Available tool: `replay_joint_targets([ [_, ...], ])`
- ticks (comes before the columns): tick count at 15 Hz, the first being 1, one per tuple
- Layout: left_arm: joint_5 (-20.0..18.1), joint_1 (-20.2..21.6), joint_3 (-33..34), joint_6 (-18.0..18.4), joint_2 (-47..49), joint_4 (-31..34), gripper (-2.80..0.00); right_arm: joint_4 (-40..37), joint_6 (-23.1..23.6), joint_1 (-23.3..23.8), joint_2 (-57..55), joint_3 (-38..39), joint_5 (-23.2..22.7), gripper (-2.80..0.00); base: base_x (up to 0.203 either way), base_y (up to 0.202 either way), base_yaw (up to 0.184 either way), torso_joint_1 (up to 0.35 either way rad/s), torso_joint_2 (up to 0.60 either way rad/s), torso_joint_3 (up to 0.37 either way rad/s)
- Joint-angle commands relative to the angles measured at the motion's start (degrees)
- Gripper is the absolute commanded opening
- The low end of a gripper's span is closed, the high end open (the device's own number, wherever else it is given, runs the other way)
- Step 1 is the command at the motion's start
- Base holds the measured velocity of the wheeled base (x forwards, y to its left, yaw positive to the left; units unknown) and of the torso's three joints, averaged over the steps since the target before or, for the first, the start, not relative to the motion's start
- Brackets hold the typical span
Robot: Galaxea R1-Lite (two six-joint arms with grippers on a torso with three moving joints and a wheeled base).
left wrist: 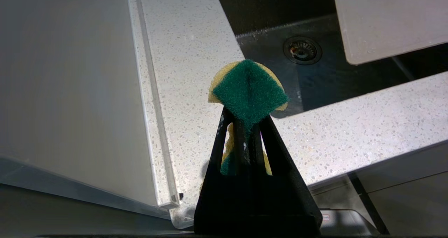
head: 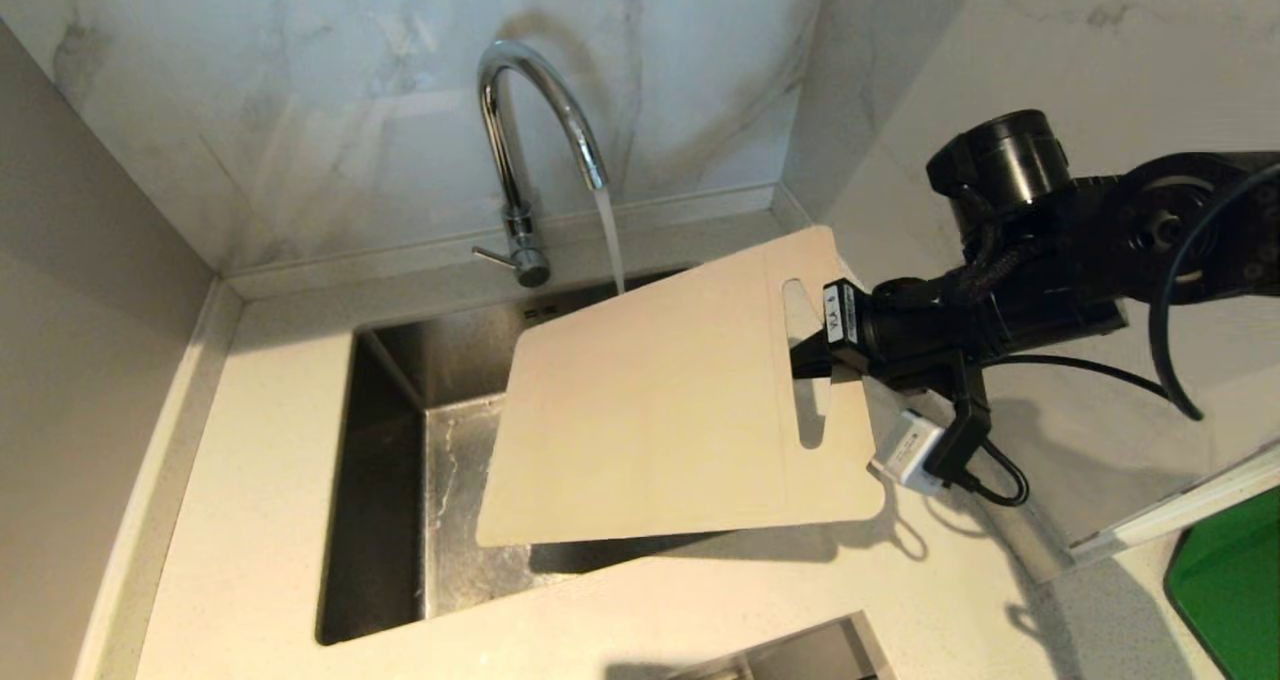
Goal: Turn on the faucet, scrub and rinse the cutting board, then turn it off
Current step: Scrub the cutting board underwater
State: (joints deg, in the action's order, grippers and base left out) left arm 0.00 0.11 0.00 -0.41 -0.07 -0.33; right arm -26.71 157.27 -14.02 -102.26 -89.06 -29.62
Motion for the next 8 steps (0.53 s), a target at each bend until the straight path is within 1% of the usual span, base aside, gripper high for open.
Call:
replay_joint_targets([
  [1, 0.00, -0.01, 0.00, -0.02, 0.07, -0.02, -2.80, -0.59, 0.87, -0.59, -4.50, -3.85, -0.26, -2.80, 0.000, 0.000, 0.000, 0.000, 0.00, 0.000],
  [4, 0.04, 0.06, 0.00, -0.02, 0.07, -0.02, -2.80, -0.63, 0.87, -1.67, -7.57, -8.19, -0.26, -2.80, 0.000, 0.000, 0.000, 0.000, 0.00, 0.000],
  [8, 0.01, 0.07, 0.00, -0.02, 0.07, -0.02, -2.80, -0.60, 0.87, -3.21, -10.83, -10.88, -0.92, -2.80, 0.000, 0.000, 0.000, 0.000, 0.00, 0.000],
])
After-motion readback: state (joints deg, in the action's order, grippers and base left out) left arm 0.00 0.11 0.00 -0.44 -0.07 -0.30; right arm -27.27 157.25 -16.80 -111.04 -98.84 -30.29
